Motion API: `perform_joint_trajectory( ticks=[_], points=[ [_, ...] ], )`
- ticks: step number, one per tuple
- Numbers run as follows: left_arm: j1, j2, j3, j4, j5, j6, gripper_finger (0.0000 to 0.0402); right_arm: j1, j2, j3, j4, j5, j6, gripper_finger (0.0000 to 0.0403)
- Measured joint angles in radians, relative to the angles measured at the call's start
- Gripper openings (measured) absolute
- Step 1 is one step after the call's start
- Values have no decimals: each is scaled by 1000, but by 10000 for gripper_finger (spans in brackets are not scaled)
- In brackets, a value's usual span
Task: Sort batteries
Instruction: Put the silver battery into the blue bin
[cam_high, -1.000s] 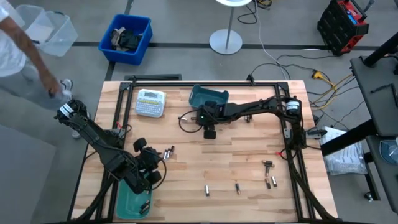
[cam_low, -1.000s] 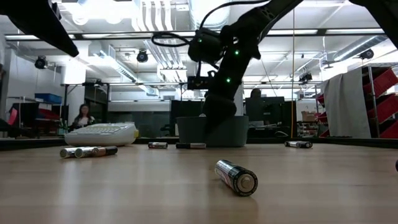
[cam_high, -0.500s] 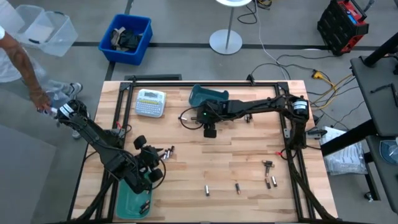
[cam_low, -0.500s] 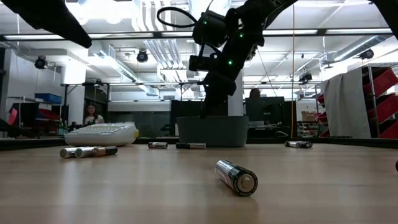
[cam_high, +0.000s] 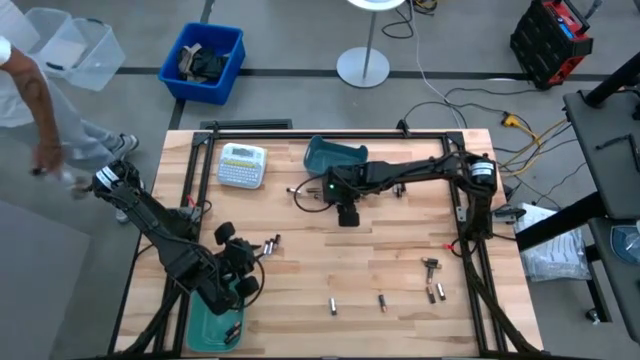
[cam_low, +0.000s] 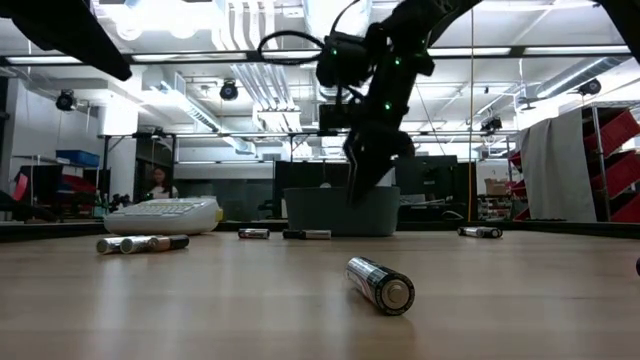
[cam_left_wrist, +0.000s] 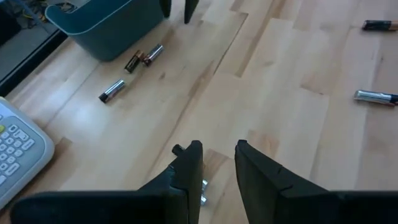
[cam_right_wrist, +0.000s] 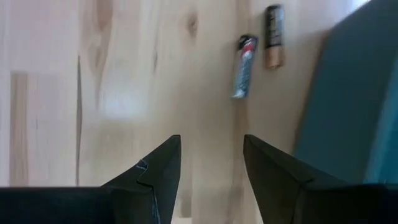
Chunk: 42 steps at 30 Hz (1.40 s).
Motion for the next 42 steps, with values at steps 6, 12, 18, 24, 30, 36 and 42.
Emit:
perform_joint_trajectory(
  ticks=[6, 12, 18, 24, 30, 36, 42],
  points=[
    [0, 0, 0, 5, 0, 0, 76, 7, 19, -57, 192, 0, -29, 174],
    [0, 0, 0, 5, 0, 4, 76, 10, 21, -64, 298, 3, -19, 177],
    [0, 0, 0, 5, 0, 7, 76, 21, 91, -66, 312, 22, 9, 177],
    [0, 0, 0, 13, -2, 7, 76, 43, 117, -64, 318, 168, 41, 176],
    [0, 0, 0, 13, -2, 7, 76, 44, 110, -47, 323, 193, 23, 179],
    [0, 0, 0, 18, -3, 7, 76, 43, 143, -39, 344, 288, -26, 180],
    [0, 0, -1, 21, -3, 8, 76, 38, 169, -35, 361, 292, -43, 175]
  ],
)
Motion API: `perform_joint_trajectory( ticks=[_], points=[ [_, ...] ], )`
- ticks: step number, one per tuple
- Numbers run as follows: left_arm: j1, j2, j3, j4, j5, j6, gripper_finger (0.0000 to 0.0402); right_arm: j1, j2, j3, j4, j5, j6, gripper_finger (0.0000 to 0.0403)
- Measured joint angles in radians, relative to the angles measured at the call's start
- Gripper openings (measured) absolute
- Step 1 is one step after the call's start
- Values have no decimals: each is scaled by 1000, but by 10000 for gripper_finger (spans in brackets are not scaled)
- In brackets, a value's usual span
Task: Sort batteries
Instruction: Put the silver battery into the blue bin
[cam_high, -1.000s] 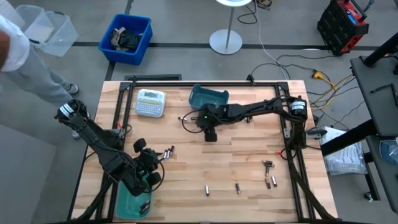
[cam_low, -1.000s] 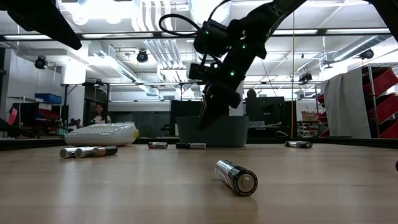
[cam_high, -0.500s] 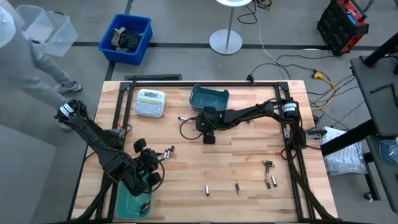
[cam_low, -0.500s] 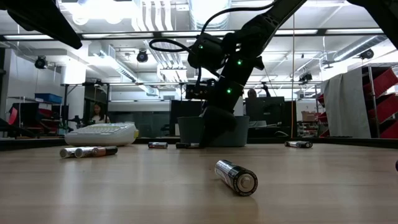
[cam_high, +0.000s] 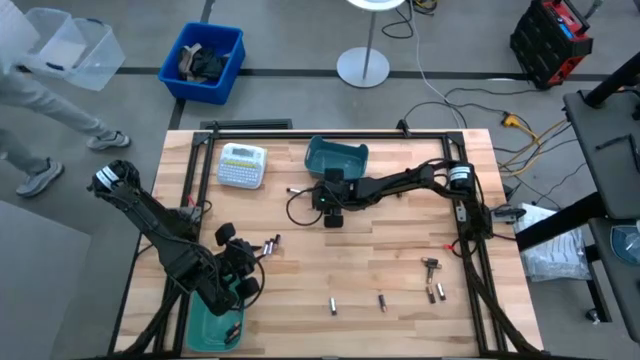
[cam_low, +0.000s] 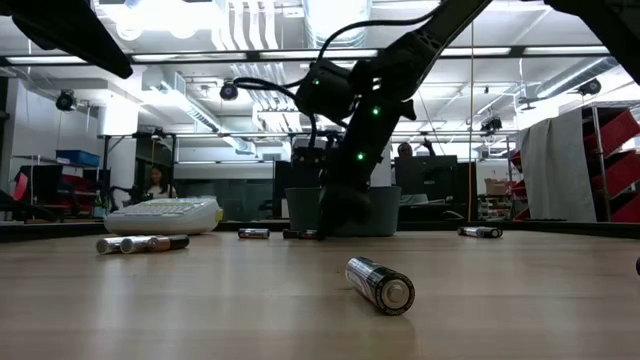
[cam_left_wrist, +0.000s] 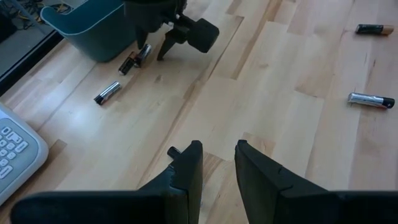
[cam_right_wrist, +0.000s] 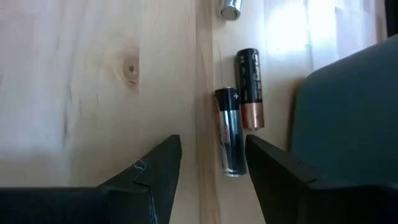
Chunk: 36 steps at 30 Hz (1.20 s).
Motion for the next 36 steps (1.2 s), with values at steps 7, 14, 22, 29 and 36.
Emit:
perform_joint_trajectory(
  ticks=[7, 14, 22, 29, 36],
  points=[
    [0, 0, 0, 4, 0, 10, 75, 7, -1, 0, -5, -52, -2, 159],
    [0, 0, 0, 10, 0, 20, 76, 7, -2, 1, -18, -103, 24, 138],
    [0, 0, 0, 12, -8, 23, 76, 8, -2, 1, -27, -128, 62, 109],
    [0, 0, 0, 14, -9, 23, 76, 6, -2, 1, -39, -148, 77, 62],
    [0, 0, 0, 15, -9, 27, 76, 6, -3, 1, -45, -143, 54, 47]
  ],
)
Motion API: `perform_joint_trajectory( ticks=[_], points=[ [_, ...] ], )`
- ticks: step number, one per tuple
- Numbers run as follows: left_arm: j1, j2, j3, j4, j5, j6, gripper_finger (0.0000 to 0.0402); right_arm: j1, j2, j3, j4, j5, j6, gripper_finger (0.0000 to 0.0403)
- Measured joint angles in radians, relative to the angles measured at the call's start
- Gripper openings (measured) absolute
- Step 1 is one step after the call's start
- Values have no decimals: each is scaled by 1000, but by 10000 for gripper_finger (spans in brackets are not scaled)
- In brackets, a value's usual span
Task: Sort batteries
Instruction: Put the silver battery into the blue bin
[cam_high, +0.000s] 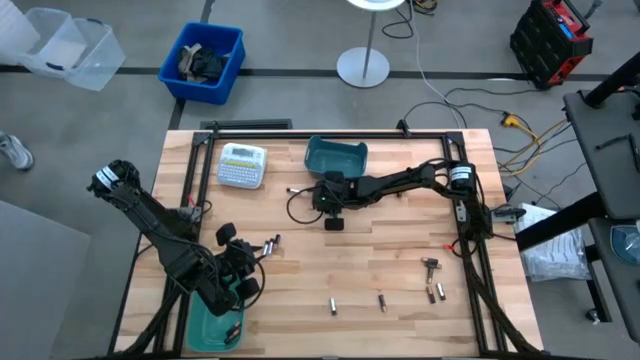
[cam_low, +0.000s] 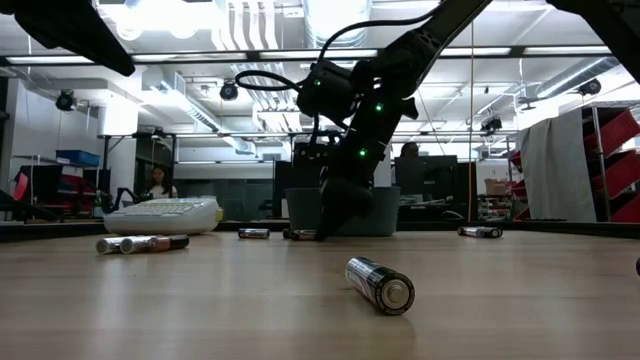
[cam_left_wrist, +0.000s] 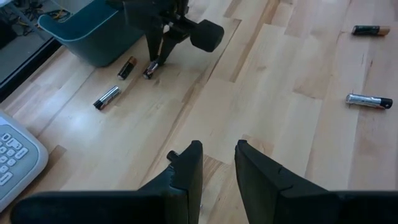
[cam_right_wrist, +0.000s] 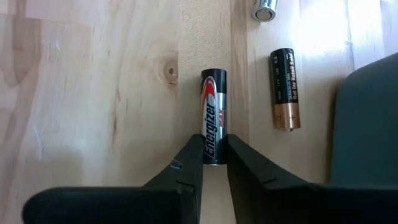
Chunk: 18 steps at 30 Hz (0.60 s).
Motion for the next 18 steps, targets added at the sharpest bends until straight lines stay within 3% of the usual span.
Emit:
perform_joint_trajectory(
  ticks=[8, 18],
  points=[
    [0, 0, 0, 7, 0, 0, 76, 5, -18, 24, -31, -5, -36, 40],
    [0, 0, 0, 6, 0, 0, 76, 7, -136, 31, -55, 1, -47, 40]
  ],
)
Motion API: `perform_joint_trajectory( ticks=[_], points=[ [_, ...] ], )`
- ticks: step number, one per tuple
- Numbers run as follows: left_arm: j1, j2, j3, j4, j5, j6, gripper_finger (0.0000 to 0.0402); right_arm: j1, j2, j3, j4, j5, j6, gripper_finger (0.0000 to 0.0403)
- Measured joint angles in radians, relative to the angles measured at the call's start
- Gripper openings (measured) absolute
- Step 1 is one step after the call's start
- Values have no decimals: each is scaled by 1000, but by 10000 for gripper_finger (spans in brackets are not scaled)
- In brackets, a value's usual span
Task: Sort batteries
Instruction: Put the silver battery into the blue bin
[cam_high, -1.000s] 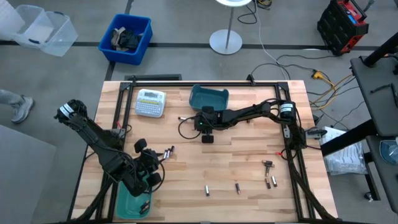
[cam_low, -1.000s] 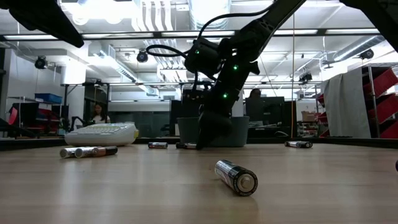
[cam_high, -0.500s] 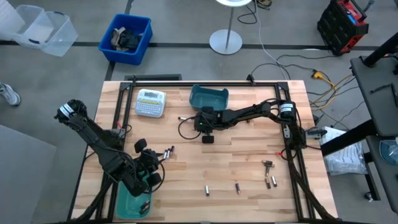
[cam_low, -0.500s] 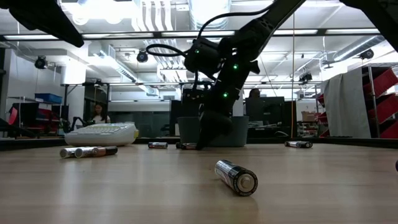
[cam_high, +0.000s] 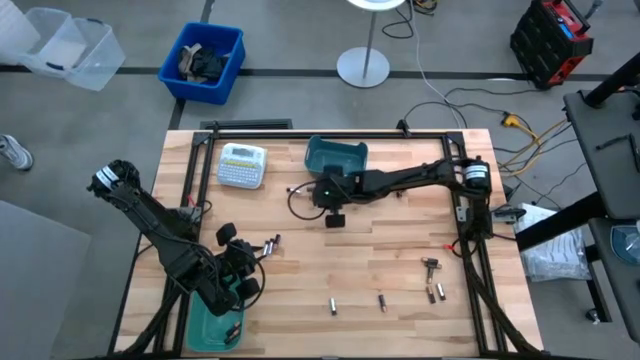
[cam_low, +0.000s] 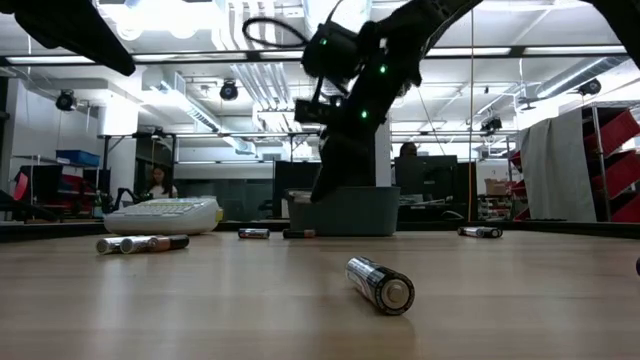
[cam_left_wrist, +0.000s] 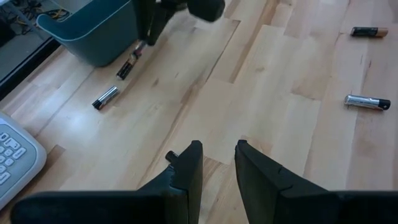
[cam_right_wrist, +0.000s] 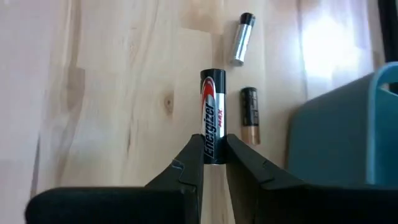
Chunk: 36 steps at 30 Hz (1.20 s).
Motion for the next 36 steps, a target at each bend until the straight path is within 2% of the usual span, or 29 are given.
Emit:
perform_joint_trajectory(
  ticks=[5, 6, 10, 15, 20, 26, 36],
  points=[
    [0, 0, -1, 4, -5, 3, 76, -64, -73, 36, 6, 118, -93, 37],
    [1, 0, -1, 4, -7, 7, 76, -103, -77, 51, -3, 92, -100, 36],
    [1, 0, -1, 7, -11, 23, 76, -283, -46, 113, -119, -146, -55, 34],
    [2, 0, -2, 14, -25, 26, 76, -411, -27, 119, -152, -266, -15, 34],
    [2, 0, -2, 15, -32, 26, 75, -436, -26, 118, -179, -283, -17, 35],
    [1, 0, -2, 24, -33, 25, 76, -427, -27, 118, -174, -287, -22, 58],
    [1, 0, -2, 34, -33, 25, 76, -428, -27, 118, -172, -287, -24, 49]
  ],
)
